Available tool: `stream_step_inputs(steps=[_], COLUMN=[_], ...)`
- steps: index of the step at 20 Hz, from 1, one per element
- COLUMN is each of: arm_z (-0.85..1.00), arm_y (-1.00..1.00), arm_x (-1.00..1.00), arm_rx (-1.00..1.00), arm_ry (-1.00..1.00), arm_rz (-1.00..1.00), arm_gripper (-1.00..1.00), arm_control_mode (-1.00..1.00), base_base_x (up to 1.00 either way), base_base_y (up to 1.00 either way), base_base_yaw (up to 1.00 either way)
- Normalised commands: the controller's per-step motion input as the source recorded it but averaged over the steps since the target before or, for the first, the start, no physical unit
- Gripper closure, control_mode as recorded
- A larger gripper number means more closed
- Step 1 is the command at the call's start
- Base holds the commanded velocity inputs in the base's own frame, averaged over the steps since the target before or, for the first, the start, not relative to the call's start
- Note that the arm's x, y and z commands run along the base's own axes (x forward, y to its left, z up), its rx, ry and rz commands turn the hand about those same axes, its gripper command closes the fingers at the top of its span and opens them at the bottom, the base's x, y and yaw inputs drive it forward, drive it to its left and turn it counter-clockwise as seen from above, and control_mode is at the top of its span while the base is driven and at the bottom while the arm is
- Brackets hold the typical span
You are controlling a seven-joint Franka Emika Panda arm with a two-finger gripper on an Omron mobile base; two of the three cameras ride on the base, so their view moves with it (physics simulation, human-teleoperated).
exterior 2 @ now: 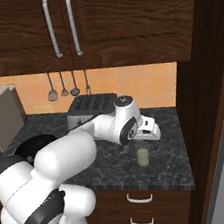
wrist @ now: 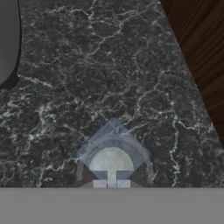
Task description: Grab a lemon wedge from the fridge and one ice cube from the ice bowl, and put them in the glass of lemonade.
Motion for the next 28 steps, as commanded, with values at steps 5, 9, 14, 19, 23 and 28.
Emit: stream_step_inputs(steps=[5,9,14,19,23,28], arm_z=[-0.03,0.00,0.00,0.00,-0.07,-0.04], arm_y=[0.00,0.00,0.07,0.00,-0.01,0.00], arm_x=[-0.45,-0.13,0.04,0.02,0.12,0.03], arm_rx=[0.00,0.00,0.00,0.00,0.00,0.00], arm_ry=[-0.10,-0.02,0.00,0.01,0.04,0.02], arm_rz=[0.00,0.00,0.00,0.00,0.00,0.00], arm_gripper=[1.00,1.00,1.00,1.00,1.00,1.00], arm_control_mode=[-1.00,-1.00,-1.00,-1.00,-1.00,-1.00], base_base_x=[0.00,0.00,0.00,0.00,0.00,0.00], base_base_y=[0.00,0.00,0.00,0.00,0.00,0.00], base_base_yaw=[0.00,0.00,0.00,0.00,0.00,0.00])
